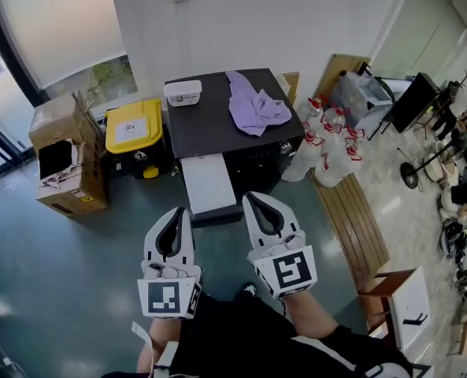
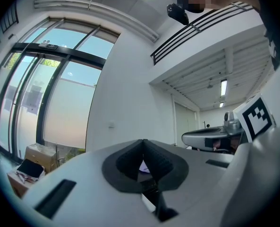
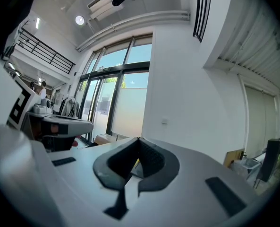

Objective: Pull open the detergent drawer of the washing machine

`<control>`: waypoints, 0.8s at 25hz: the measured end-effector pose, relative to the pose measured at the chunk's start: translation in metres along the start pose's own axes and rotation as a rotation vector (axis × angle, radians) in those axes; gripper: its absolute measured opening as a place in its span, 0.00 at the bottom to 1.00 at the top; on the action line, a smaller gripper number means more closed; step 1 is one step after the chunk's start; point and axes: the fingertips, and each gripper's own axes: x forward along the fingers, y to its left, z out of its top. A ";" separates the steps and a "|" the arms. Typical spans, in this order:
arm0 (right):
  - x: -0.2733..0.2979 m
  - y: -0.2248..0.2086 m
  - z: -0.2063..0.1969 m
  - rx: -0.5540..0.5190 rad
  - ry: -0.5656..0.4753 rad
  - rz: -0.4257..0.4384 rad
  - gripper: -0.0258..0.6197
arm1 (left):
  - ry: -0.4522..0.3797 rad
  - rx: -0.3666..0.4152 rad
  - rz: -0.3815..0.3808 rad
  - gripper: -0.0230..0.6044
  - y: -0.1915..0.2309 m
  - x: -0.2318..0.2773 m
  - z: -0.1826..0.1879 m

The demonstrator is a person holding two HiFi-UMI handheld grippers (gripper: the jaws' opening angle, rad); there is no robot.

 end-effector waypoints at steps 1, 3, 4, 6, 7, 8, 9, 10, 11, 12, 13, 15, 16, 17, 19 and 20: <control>-0.001 0.000 0.000 0.001 0.001 0.000 0.05 | 0.000 -0.001 -0.001 0.07 -0.001 0.000 0.000; -0.002 0.000 -0.001 0.001 0.006 -0.002 0.05 | 0.002 -0.003 -0.002 0.07 -0.001 -0.001 0.000; -0.002 0.000 -0.001 0.001 0.007 -0.003 0.05 | 0.003 -0.004 -0.003 0.07 -0.001 -0.001 -0.001; -0.002 0.000 -0.001 0.000 0.005 -0.004 0.05 | 0.003 -0.006 -0.004 0.07 -0.002 -0.001 -0.001; -0.003 -0.001 -0.001 -0.001 0.002 -0.006 0.05 | 0.002 -0.007 -0.005 0.07 -0.002 -0.001 -0.001; -0.003 -0.002 0.000 -0.003 -0.002 -0.009 0.05 | 0.001 -0.007 -0.006 0.07 -0.003 0.000 -0.001; -0.004 -0.003 0.001 -0.005 -0.005 -0.015 0.05 | -0.001 -0.006 -0.008 0.07 -0.004 0.000 0.000; -0.005 -0.004 0.003 -0.008 -0.007 -0.021 0.05 | -0.003 -0.005 -0.009 0.07 -0.004 0.000 0.000; -0.005 -0.005 0.004 -0.010 -0.008 -0.025 0.05 | -0.005 -0.003 -0.011 0.07 -0.005 0.000 0.001; -0.006 -0.006 0.004 -0.011 -0.007 -0.028 0.05 | -0.008 -0.002 -0.011 0.07 -0.005 0.000 0.002; -0.006 -0.006 0.004 -0.012 -0.004 -0.028 0.05 | -0.011 -0.001 -0.011 0.07 -0.005 0.000 0.002; -0.006 -0.007 0.002 -0.012 0.004 -0.026 0.05 | -0.013 -0.002 -0.010 0.07 -0.005 0.000 0.002; -0.006 -0.007 0.002 -0.011 0.008 -0.026 0.05 | -0.012 -0.003 -0.010 0.07 -0.005 0.000 0.002; -0.006 -0.007 0.002 -0.011 0.009 -0.025 0.05 | -0.011 -0.004 -0.011 0.07 -0.005 0.001 0.002; -0.006 -0.005 0.003 -0.012 0.006 -0.021 0.05 | -0.012 -0.006 -0.016 0.07 -0.005 0.001 0.003; -0.005 -0.004 0.004 -0.012 0.005 -0.019 0.05 | -0.012 -0.006 -0.017 0.07 -0.005 0.000 0.003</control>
